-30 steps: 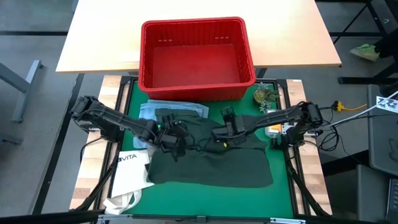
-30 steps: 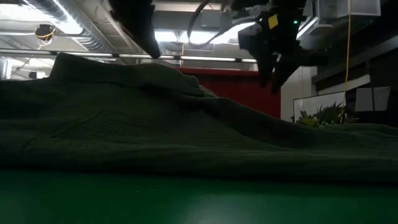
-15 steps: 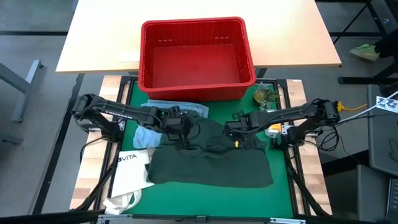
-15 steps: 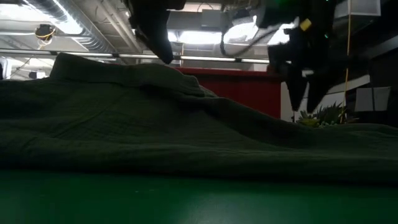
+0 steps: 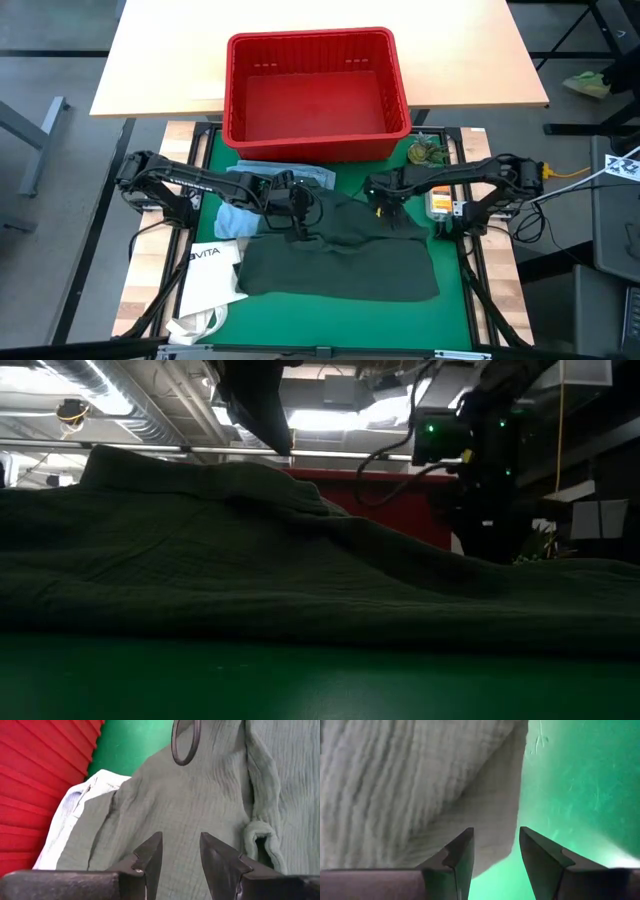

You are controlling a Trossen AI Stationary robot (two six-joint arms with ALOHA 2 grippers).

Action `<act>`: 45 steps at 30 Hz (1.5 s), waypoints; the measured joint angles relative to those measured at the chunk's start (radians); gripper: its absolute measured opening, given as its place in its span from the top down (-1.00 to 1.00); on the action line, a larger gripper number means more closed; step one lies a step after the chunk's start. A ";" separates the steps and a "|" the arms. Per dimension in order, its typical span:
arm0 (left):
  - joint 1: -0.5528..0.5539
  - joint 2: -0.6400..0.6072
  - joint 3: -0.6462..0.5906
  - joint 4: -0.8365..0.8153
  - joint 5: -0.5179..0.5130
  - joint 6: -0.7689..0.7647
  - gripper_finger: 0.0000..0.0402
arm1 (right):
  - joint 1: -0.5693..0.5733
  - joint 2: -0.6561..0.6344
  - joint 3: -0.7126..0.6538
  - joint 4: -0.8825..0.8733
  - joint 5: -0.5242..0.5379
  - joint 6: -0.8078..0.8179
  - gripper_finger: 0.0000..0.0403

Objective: Fold Laundry from Bin
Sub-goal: Fold the green polo shirt

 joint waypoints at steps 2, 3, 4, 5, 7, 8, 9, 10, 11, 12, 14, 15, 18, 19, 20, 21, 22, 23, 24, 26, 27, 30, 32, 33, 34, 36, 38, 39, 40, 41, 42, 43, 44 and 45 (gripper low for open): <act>0.000 0.000 0.000 0.000 0.000 0.000 0.37 | -0.013 0.000 -0.021 0.032 -0.001 -0.009 0.23; 0.000 0.000 0.000 0.000 0.000 0.000 0.37 | -0.018 0.000 -0.032 0.040 0.006 -0.010 0.23; 0.000 0.000 0.000 0.000 0.000 0.000 0.37 | -0.024 0.000 -0.041 0.052 0.014 -0.011 0.23; 0.000 0.000 0.000 0.000 0.000 0.000 0.37 | -0.026 0.000 -0.050 0.068 0.018 -0.011 0.23; 0.000 0.000 0.000 0.000 0.000 0.000 0.37 | -0.031 0.000 -0.072 0.098 0.020 -0.011 0.23; 0.000 0.000 0.000 0.000 0.000 0.000 0.37 | -0.031 0.002 -0.084 0.109 0.020 -0.011 0.23; 0.000 0.000 0.000 0.000 0.000 0.000 0.37 | -0.030 0.005 -0.096 0.124 0.022 -0.011 0.23; 0.000 0.000 0.000 0.000 0.000 0.000 0.37 | -0.029 0.007 -0.108 0.137 0.025 -0.011 0.23; 0.000 0.000 0.000 0.000 0.000 0.000 0.37 | -0.029 0.007 -0.120 0.148 0.033 -0.011 0.23; 0.000 0.000 0.000 0.000 0.000 0.000 0.37 | -0.029 0.004 -0.134 0.167 0.039 -0.010 0.23; 0.000 0.000 0.000 0.000 0.000 0.000 0.37 | -0.028 0.001 -0.157 0.193 0.048 -0.002 0.23; 0.000 0.000 0.000 0.000 0.000 0.000 0.37 | -0.028 0.001 -0.166 0.198 0.051 0.005 0.23; 0.000 0.000 0.000 0.000 0.000 0.000 0.37 | -0.028 0.001 -0.179 0.199 0.060 0.030 0.23; 0.000 0.000 0.000 0.000 0.000 0.000 0.37 | -0.028 0.002 -0.180 0.199 0.059 0.042 0.23; 0.000 0.000 0.000 0.000 0.000 0.000 0.37 | -0.028 0.002 -0.180 0.199 0.056 0.050 0.24; 0.000 0.000 0.000 0.000 -0.001 0.000 0.37 | -0.028 0.002 -0.180 0.199 0.051 0.059 0.26; 0.000 0.000 0.000 0.000 -0.001 0.000 0.37 | -0.028 0.002 -0.181 0.198 0.048 0.072 0.29; 0.000 0.000 0.000 0.000 -0.001 0.000 0.37 | -0.028 0.003 -0.181 0.197 0.043 0.080 0.35; 0.000 0.001 0.000 0.000 -0.001 0.000 0.37 | -0.028 0.003 -0.181 0.195 0.041 0.088 0.41; 0.002 0.001 0.000 0.000 -0.001 0.000 0.37 | -0.028 0.003 -0.182 0.193 0.033 0.102 0.58; 0.002 0.001 0.000 0.000 -0.001 0.000 0.37 | -0.028 0.004 -0.182 0.192 0.033 0.103 0.68; 0.002 0.001 0.000 0.000 -0.023 0.024 0.37 | -0.028 0.004 -0.183 0.194 0.043 0.103 0.94; 0.002 0.001 0.000 0.000 -0.053 0.074 0.37 | -0.028 0.000 -0.183 0.193 0.044 0.105 0.93; 0.002 0.001 0.000 0.001 -0.071 0.097 0.37 | -0.028 -0.005 -0.183 0.192 0.045 0.105 0.90; 0.002 0.001 -0.001 0.000 -0.091 0.119 0.37 | -0.028 -0.011 -0.183 0.192 0.044 0.106 0.89; 0.002 0.001 -0.001 0.001 -0.144 0.160 0.37 | -0.028 -0.025 -0.171 0.179 0.050 0.107 0.91; 0.002 0.001 -0.001 0.001 -0.202 0.187 0.37 | -0.029 -0.034 -0.151 0.131 0.077 0.106 0.97; 0.003 0.001 -0.001 0.001 -0.225 0.195 0.37 | -0.029 -0.042 -0.132 0.114 0.095 0.106 0.97; 0.003 0.001 -0.001 0.001 -0.243 0.203 0.37 | -0.029 -0.054 -0.111 0.107 0.112 0.107 0.97; 0.005 0.001 -0.001 0.001 -0.255 0.207 0.37 | -0.029 -0.063 -0.090 0.094 0.130 0.107 0.95; 0.007 0.001 -0.001 0.001 -0.261 0.208 0.37 | -0.029 -0.071 -0.075 0.073 0.145 0.107 0.95; 0.011 0.001 -0.001 0.001 -0.262 0.207 0.37 | -0.029 -0.075 -0.063 0.049 0.154 0.106 0.94; 0.016 0.001 -0.001 0.001 -0.262 0.207 0.37 | -0.028 -0.079 -0.051 0.034 0.157 0.107 0.95; 0.023 0.001 -0.001 0.001 -0.262 0.207 0.37 | -0.028 -0.086 -0.037 0.026 0.157 0.106 0.97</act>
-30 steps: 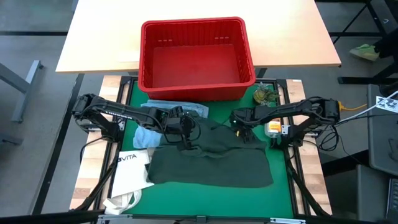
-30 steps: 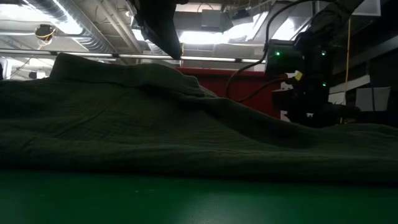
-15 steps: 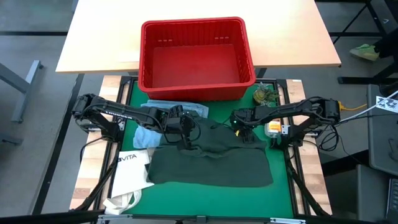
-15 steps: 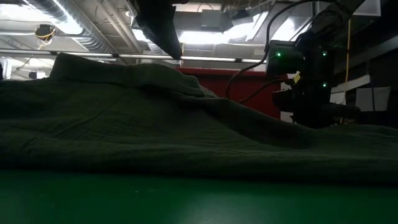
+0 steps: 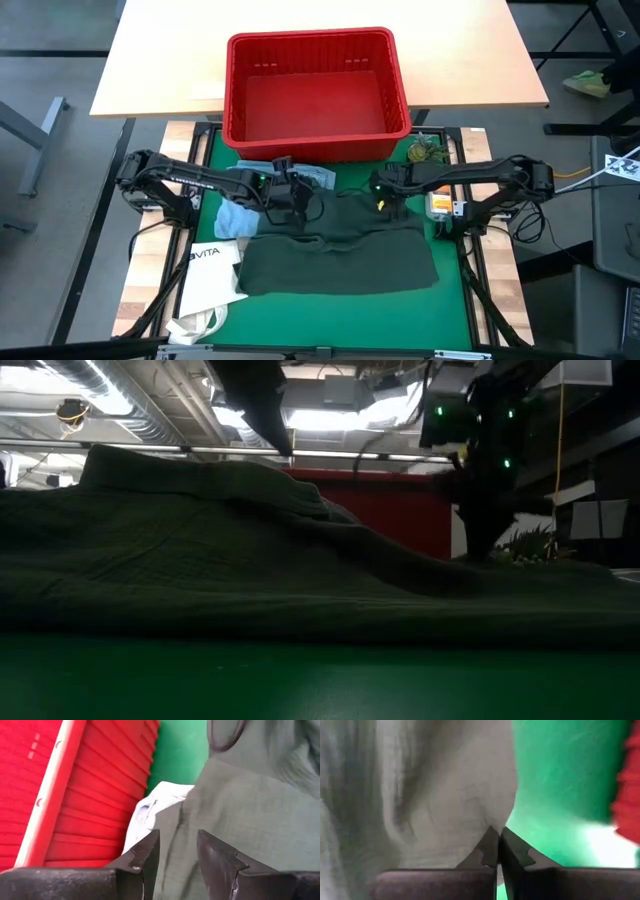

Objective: Fold Laundry from Bin
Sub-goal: Fold the green polo shirt

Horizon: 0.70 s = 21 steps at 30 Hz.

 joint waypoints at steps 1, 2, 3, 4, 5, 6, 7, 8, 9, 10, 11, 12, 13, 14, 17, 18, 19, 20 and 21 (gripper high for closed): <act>0.008 0.000 0.000 0.000 0.000 0.000 0.37 | 0.000 -0.008 0.014 -0.005 0.001 0.000 0.98; 0.017 0.000 0.000 0.000 0.000 -0.003 0.37 | 0.000 -0.017 0.026 -0.014 0.001 0.000 0.98; 0.028 0.000 0.000 0.000 0.000 -0.008 0.37 | 0.000 -0.022 0.033 -0.029 0.001 0.000 0.98; 0.039 0.000 0.000 -0.001 0.001 -0.017 0.37 | 0.000 -0.023 0.038 -0.041 0.001 0.000 0.97; 0.053 0.000 0.000 -0.002 0.008 -0.030 0.37 | 0.000 -0.026 0.041 -0.047 0.001 0.000 0.97; 0.067 0.000 0.000 -0.004 0.021 -0.040 0.37 | 0.000 -0.030 0.044 -0.051 0.001 0.000 0.97; 0.082 0.000 0.000 -0.009 0.034 -0.051 0.37 | 0.000 -0.034 0.045 -0.053 0.001 0.000 0.98; 0.097 0.000 0.000 -0.012 0.050 -0.059 0.37 | 0.000 -0.038 0.046 -0.058 0.001 0.000 0.99; 0.111 0.000 0.000 -0.013 0.072 -0.059 0.37 | 0.000 -0.039 0.047 -0.066 0.001 0.000 0.99; 0.125 0.000 0.000 -0.012 0.092 -0.057 0.37 | 0.000 -0.039 0.046 -0.078 0.001 0.000 0.98; 0.136 0.000 0.000 -0.009 0.101 -0.056 0.37 | 0.000 -0.039 0.046 -0.088 0.001 0.000 0.98; 0.146 0.000 0.000 -0.004 0.104 -0.056 0.37 | 0.000 -0.039 0.046 -0.094 0.001 0.000 0.98; 0.155 0.000 0.000 0.000 0.105 -0.055 0.37 | 0.000 -0.039 0.046 -0.100 0.001 0.000 0.98; 0.163 0.000 0.000 0.000 0.105 -0.055 0.37 | 0.000 -0.039 0.046 -0.106 0.001 0.000 0.99; 0.181 0.000 0.000 -0.001 0.106 -0.053 0.37 | 0.000 -0.039 0.046 -0.107 0.001 0.000 0.99; 0.185 0.000 0.000 -0.001 0.106 -0.052 0.37 | 0.000 -0.039 0.046 -0.108 0.001 0.000 0.99; 0.189 0.000 0.000 -0.001 0.106 -0.052 0.37 | 0.000 -0.039 0.046 -0.108 0.001 0.000 0.99; 0.193 0.000 0.000 -0.004 0.106 -0.052 0.37 | 0.000 -0.039 0.046 -0.107 0.001 0.000 0.99; 0.197 0.000 0.000 -0.008 0.107 -0.053 0.37 | 0.000 -0.039 0.046 -0.108 0.001 0.000 0.99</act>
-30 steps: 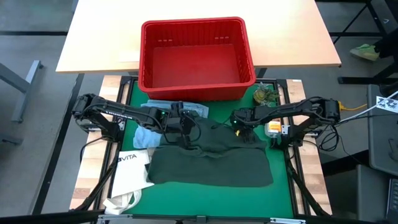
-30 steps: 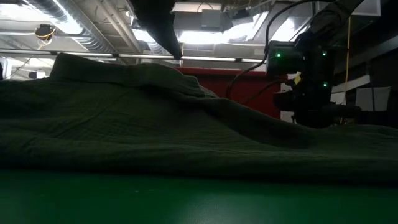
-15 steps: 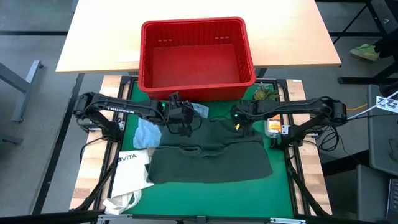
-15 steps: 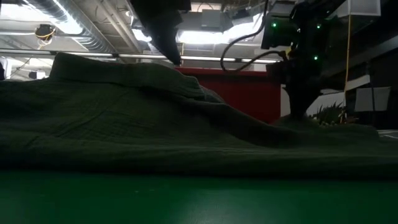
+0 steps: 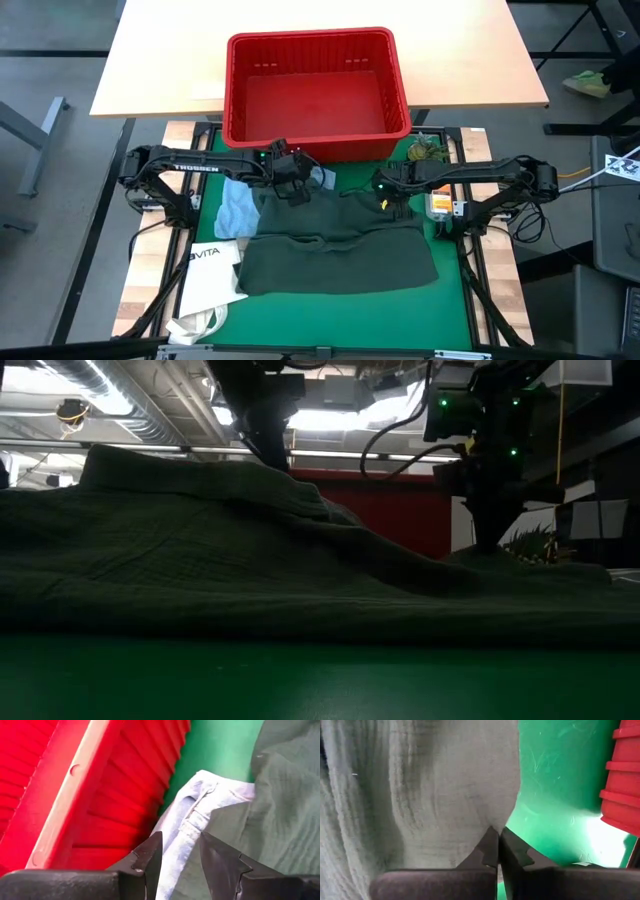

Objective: Fold Laundry from Bin
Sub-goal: Fold the green polo shirt

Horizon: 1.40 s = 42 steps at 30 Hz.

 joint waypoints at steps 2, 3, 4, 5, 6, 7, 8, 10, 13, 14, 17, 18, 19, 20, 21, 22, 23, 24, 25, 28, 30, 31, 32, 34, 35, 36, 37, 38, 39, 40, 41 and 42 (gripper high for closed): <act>0.011 0.000 0.000 -0.001 0.002 -0.021 0.37 | 0.000 0.000 0.000 0.000 0.000 0.000 0.99; 0.020 0.000 0.000 -0.001 0.005 -0.036 0.37 | 0.000 0.000 0.000 0.000 0.000 0.000 0.99; 0.030 0.000 0.000 -0.001 0.013 -0.052 0.37 | 0.000 0.000 0.000 0.000 0.000 -0.001 0.99; 0.041 0.000 0.000 -0.001 0.024 -0.063 0.37 | 0.000 0.000 0.000 0.000 0.000 -0.004 0.99; 0.051 0.000 0.000 -0.001 0.036 -0.072 0.37 | 0.000 0.000 0.000 0.000 0.000 -0.008 0.99; 0.060 0.000 0.000 0.002 0.044 -0.079 0.37 | 0.000 0.000 0.000 0.000 0.000 -0.008 0.99; 0.069 0.000 0.000 0.006 0.045 -0.083 0.37 | 0.000 0.000 0.000 0.000 0.000 -0.008 0.99; 0.079 0.000 0.000 0.017 0.045 -0.084 0.37 | 0.000 0.000 0.000 0.000 0.000 -0.008 0.99; 0.086 0.000 0.000 0.026 0.045 -0.082 0.37 | 0.000 0.000 0.000 0.000 0.000 -0.008 0.99; 0.086 0.000 0.000 0.026 0.045 -0.082 0.37 | 0.000 0.000 0.000 0.000 0.000 -0.008 0.99; 0.086 0.000 0.000 0.032 0.045 -0.079 0.37 | 0.000 0.000 0.000 0.001 0.000 -0.009 0.99; 0.086 0.000 0.000 0.032 0.045 -0.074 0.37 | 0.000 0.000 0.000 0.001 0.000 -0.009 0.99; 0.086 0.000 0.000 0.032 0.045 -0.057 0.37 | 0.000 0.000 0.000 0.001 0.000 -0.009 0.99; 0.086 0.000 0.000 0.032 0.045 -0.029 0.37 | 0.000 0.000 0.000 0.001 0.000 -0.010 0.99; 0.086 0.000 0.000 0.032 0.045 0.001 0.37 | 0.000 0.000 0.000 0.001 0.000 -0.011 0.99; 0.085 0.000 0.000 0.032 0.045 0.027 0.37 | 0.000 0.000 0.000 0.001 0.000 -0.011 0.99; 0.085 0.000 0.000 0.036 0.044 0.045 0.37 | 0.000 0.000 0.000 0.001 0.000 -0.011 0.99; 0.085 0.001 0.000 0.046 0.045 0.050 0.36 | 0.000 0.000 0.000 0.001 0.000 -0.011 0.99; 0.085 0.002 0.000 0.061 0.045 0.050 0.35 | 0.000 0.000 0.000 0.001 0.000 -0.011 0.99; 0.085 0.003 0.000 0.100 0.045 0.053 0.26 | 0.000 0.000 0.000 0.001 0.000 -0.011 1.00; 0.085 0.003 0.000 0.127 0.045 0.052 0.18 | 0.000 0.000 0.000 0.001 -0.001 -0.011 1.00; 0.085 0.003 0.000 0.136 0.046 0.048 0.13 | 0.000 0.000 0.000 0.001 -0.001 -0.011 1.00; 0.085 0.003 0.000 0.148 0.046 0.041 0.09 | 0.000 0.000 0.000 0.001 -0.001 -0.011 1.00; 0.084 0.003 0.000 0.155 0.046 -0.005 0.02 | 0.000 0.000 0.000 -0.002 -0.001 -0.011 1.00; 0.084 0.003 0.000 0.150 0.047 -0.034 -0.01 | 0.000 0.000 0.001 -0.008 -0.001 -0.011 1.00; 0.084 0.003 0.000 0.141 0.058 -0.059 -0.03 | 0.000 0.000 0.001 -0.017 -0.001 -0.011 1.00; 0.084 0.003 0.000 0.122 0.088 -0.072 -0.04 | 0.000 0.000 0.001 -0.025 -0.001 -0.011 1.00; 0.087 0.002 0.000 0.091 0.132 -0.078 -0.05 | 0.000 0.000 0.001 -0.032 -0.001 -0.011 1.00; 0.091 0.002 0.000 0.060 0.179 -0.079 -0.05 | 0.000 0.000 0.001 -0.040 -0.001 -0.011 1.00; 0.095 0.002 0.000 0.026 0.222 -0.080 -0.05 | 0.000 0.000 0.001 -0.048 -0.001 -0.011 1.00; 0.098 0.002 0.000 -0.016 0.258 -0.082 -0.05 | 0.000 0.000 0.001 -0.054 -0.001 -0.011 1.00; 0.100 0.002 0.000 -0.065 0.285 -0.082 -0.05 | 0.000 0.000 0.001 -0.058 -0.001 -0.011 1.00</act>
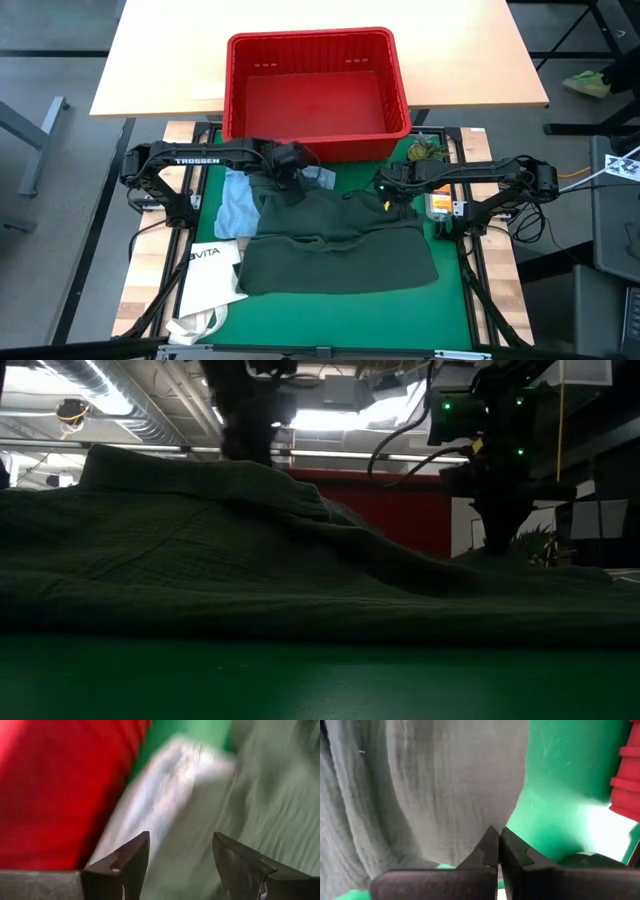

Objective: Fold Laundry from Bin
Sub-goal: Fold the green polo shirt

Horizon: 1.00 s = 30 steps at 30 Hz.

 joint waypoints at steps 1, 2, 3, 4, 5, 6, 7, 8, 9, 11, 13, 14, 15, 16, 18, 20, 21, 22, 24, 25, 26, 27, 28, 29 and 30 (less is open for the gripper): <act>0.001 0.000 0.000 -0.049 0.010 0.000 -0.04 | 0.000 0.000 0.000 -0.004 0.000 0.000 1.00; 0.001 0.000 0.000 -0.093 0.011 0.000 -0.04 | 0.000 0.000 0.000 -0.011 0.000 0.000 1.00; 0.001 0.000 0.000 -0.135 0.009 0.000 -0.03 | 0.000 0.000 0.000 -0.017 0.000 0.000 1.00; 0.001 -0.001 0.000 -0.168 0.005 0.000 -0.02 | 0.000 0.000 0.000 -0.021 0.000 0.001 1.00; 0.001 -0.001 0.000 -0.188 0.004 0.001 -0.01 | 0.000 0.000 0.000 -0.023 0.000 0.001 1.00; 0.001 -0.001 0.000 -0.196 0.004 0.002 0.00 | 0.000 0.000 0.000 -0.026 0.000 0.001 1.00; 0.002 -0.001 0.000 -0.196 0.002 0.003 0.00 | 0.000 0.000 0.000 -0.030 0.000 0.001 1.00; 0.003 -0.001 0.000 -0.194 -0.004 0.009 0.00 | 0.000 0.000 0.000 -0.033 0.000 0.001 1.00; 0.005 -0.001 0.000 -0.190 -0.009 0.025 0.00 | 0.000 0.000 0.000 -0.036 0.000 0.002 1.00; 0.013 -0.001 0.000 -0.176 -0.010 0.052 0.00 | 0.000 0.000 0.000 -0.042 0.000 0.002 1.00; 0.023 -0.001 0.000 -0.161 -0.002 0.055 0.00 | 0.000 0.000 0.000 -0.045 0.000 0.002 1.00; 0.028 -0.001 0.000 -0.153 0.005 0.056 0.00 | 0.000 0.000 0.000 -0.045 0.000 0.002 1.00; 0.033 -0.001 -0.003 -0.145 0.012 0.057 0.00 | 0.000 0.000 0.000 -0.045 0.000 0.002 1.00; 0.038 0.002 -0.009 -0.131 0.023 0.057 0.00 | 0.000 0.000 0.000 -0.045 0.000 0.002 1.00; 0.049 0.005 -0.033 -0.107 0.055 0.058 0.00 | 0.000 0.000 0.000 -0.045 0.000 0.002 1.00; 0.052 0.008 -0.059 -0.084 0.074 0.059 0.00 | 0.000 0.000 0.000 -0.046 0.000 0.003 1.00; 0.051 0.008 -0.063 -0.078 0.088 0.058 0.00 | 0.000 0.000 0.000 -0.046 0.000 0.003 1.00; 0.050 0.009 -0.064 -0.078 0.080 0.059 0.01 | 0.000 0.000 0.000 -0.046 0.000 0.003 1.00; 0.045 0.010 -0.065 -0.074 0.071 0.059 0.03 | 0.000 0.000 0.000 -0.046 0.000 0.002 1.00; 0.044 0.010 -0.065 -0.068 0.072 0.058 0.05 | 0.000 0.000 0.000 -0.046 0.000 0.002 1.00; 0.044 0.010 -0.065 -0.065 0.072 0.058 0.09 | 0.000 0.000 0.000 -0.046 0.000 0.002 1.00; 0.044 0.010 -0.065 -0.066 0.075 0.058 0.14 | 0.000 0.000 0.000 -0.046 0.000 0.002 1.00; 0.044 0.010 -0.065 -0.067 0.076 0.058 0.19 | 0.000 0.000 0.000 -0.046 0.000 0.002 1.00; 0.044 0.010 -0.065 -0.066 0.076 0.058 0.26 | 0.000 0.000 0.000 -0.046 0.001 0.002 1.00; 0.044 0.010 -0.065 -0.066 0.075 0.058 0.33 | 0.000 0.000 0.000 -0.046 0.002 0.001 1.00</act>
